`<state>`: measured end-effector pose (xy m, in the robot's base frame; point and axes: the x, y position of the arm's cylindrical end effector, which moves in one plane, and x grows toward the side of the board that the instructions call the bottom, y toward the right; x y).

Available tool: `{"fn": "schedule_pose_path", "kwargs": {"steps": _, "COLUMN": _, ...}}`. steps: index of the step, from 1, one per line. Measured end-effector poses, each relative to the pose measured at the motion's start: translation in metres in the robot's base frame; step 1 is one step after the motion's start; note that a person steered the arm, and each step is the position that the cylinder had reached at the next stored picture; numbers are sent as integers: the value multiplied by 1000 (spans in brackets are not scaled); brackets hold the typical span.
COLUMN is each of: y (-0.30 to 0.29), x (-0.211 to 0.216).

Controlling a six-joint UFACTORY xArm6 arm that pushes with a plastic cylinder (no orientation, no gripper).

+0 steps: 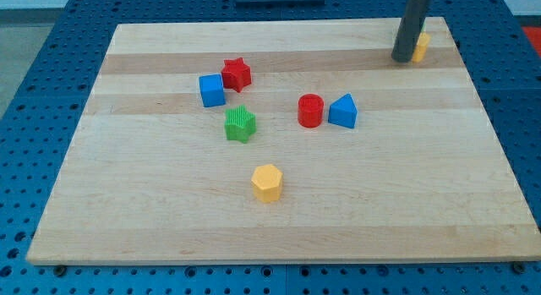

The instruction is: Push the red star to the red circle

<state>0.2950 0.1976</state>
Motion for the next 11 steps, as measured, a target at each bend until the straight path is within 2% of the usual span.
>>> {"fn": "schedule_pose_path", "kwargs": {"steps": 2, "y": 1, "x": 0}}
{"fn": "schedule_pose_path", "kwargs": {"steps": 4, "y": -69, "x": 25}}
{"fn": "schedule_pose_path", "kwargs": {"steps": 5, "y": -101, "x": 24}}
{"fn": "schedule_pose_path", "kwargs": {"steps": 8, "y": -117, "x": 20}}
{"fn": "schedule_pose_path", "kwargs": {"steps": 11, "y": -238, "x": -3}}
